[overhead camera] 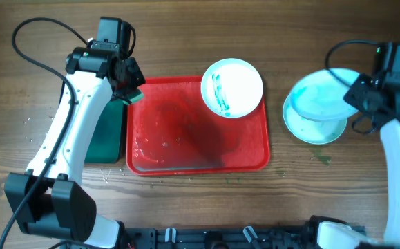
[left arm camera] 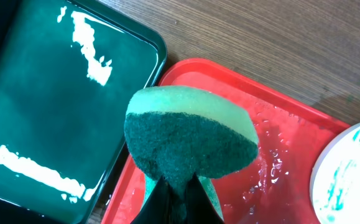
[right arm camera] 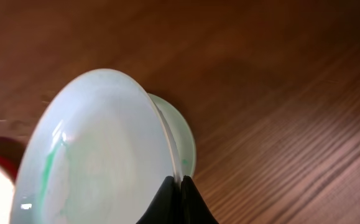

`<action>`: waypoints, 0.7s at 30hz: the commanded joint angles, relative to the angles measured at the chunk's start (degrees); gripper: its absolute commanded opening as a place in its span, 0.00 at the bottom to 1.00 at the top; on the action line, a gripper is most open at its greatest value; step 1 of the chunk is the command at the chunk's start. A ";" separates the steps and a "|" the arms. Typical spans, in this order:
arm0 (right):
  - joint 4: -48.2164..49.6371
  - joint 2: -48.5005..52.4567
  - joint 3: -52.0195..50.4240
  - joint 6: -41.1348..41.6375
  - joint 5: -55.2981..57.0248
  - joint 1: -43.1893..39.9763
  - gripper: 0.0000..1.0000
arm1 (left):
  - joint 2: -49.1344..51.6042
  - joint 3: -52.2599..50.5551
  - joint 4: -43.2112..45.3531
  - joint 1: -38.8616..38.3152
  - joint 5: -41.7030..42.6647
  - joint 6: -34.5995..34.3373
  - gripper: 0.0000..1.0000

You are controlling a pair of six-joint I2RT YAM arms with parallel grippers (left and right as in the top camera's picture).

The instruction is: Clean dirty plates on tray and stack at the side

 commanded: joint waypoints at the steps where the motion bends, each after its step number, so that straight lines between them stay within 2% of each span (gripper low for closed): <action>1: -0.39 10.47 0.70 -0.42 -2.86 -2.99 0.04 | 0.42 0.42 0.39 0.11 0.33 -0.96 0.04; 3: 0.96 19.17 0.70 -0.33 -3.56 -2.97 0.04 | 0.42 0.42 0.39 0.11 0.33 -0.96 0.04; 6: 2.14 24.59 0.70 -0.44 -4.42 -2.97 0.04 | 0.42 0.42 0.37 0.11 0.33 -0.96 0.04; 9: 1.92 23.69 1.40 -2.71 -8.33 -2.97 0.20 | 0.42 0.42 0.46 0.11 0.33 -0.96 0.04; 12: 2.58 21.16 4.44 -7.78 -22.58 -1.95 0.25 | 0.42 0.42 0.46 0.11 0.33 -0.96 0.04; 13: 4.15 20.46 5.16 -9.92 -29.81 -0.48 0.25 | 0.42 0.42 0.46 0.11 0.33 -0.96 0.04; 15: 8.48 20.50 5.25 -10.49 -35.71 4.66 0.26 | 0.42 0.42 0.46 0.11 0.33 -0.98 0.04; 18: 14.05 23.39 5.20 -7.17 -33.16 14.23 0.35 | 0.42 0.42 0.46 0.11 0.33 -0.96 0.04; 21: 14.05 28.26 5.20 -2.86 -27.82 19.76 0.33 | 0.42 0.42 0.39 0.11 0.33 -0.96 0.04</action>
